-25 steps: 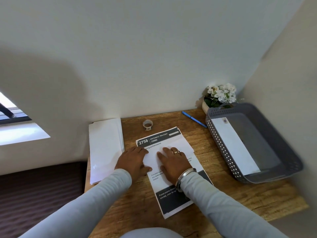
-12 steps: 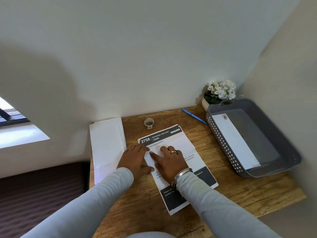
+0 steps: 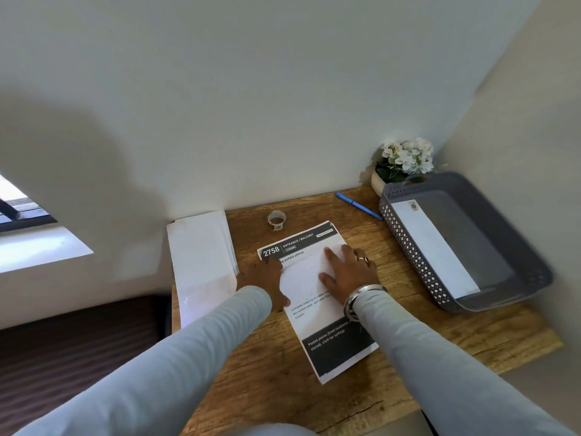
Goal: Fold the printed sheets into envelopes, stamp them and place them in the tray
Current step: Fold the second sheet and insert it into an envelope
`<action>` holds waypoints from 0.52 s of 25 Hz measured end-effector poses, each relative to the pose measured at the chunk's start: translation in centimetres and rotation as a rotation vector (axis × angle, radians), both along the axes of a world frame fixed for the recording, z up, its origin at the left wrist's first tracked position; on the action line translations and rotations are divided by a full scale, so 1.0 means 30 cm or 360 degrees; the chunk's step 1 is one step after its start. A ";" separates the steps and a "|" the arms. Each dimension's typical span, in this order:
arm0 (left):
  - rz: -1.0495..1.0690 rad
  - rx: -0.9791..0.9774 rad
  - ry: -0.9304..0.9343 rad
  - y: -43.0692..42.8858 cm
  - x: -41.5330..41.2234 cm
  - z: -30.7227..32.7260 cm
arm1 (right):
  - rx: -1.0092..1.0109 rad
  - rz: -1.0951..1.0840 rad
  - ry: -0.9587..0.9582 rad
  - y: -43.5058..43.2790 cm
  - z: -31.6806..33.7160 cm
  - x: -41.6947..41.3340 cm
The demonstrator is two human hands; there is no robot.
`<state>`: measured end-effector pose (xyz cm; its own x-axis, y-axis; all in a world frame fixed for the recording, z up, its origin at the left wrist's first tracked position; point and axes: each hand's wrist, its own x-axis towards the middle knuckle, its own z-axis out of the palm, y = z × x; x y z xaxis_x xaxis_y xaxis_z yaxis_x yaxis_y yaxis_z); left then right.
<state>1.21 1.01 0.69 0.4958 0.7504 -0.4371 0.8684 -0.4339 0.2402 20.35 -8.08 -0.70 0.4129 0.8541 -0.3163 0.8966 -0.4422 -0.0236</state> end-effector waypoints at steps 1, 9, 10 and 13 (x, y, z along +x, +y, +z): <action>0.0043 -0.0047 0.0005 0.003 0.010 -0.002 | -0.0007 -0.0011 0.0020 0.000 0.002 0.000; 0.0312 -0.0217 -0.0813 0.030 -0.046 -0.010 | 0.0459 0.0412 0.0220 0.036 0.136 -0.059; 0.0272 -0.0191 -0.0884 0.028 -0.052 0.009 | 0.0523 0.0495 0.0280 0.048 0.153 -0.079; 0.0177 -0.0118 -0.1096 0.038 -0.079 0.075 | 0.0710 0.0592 0.0480 0.083 0.187 -0.123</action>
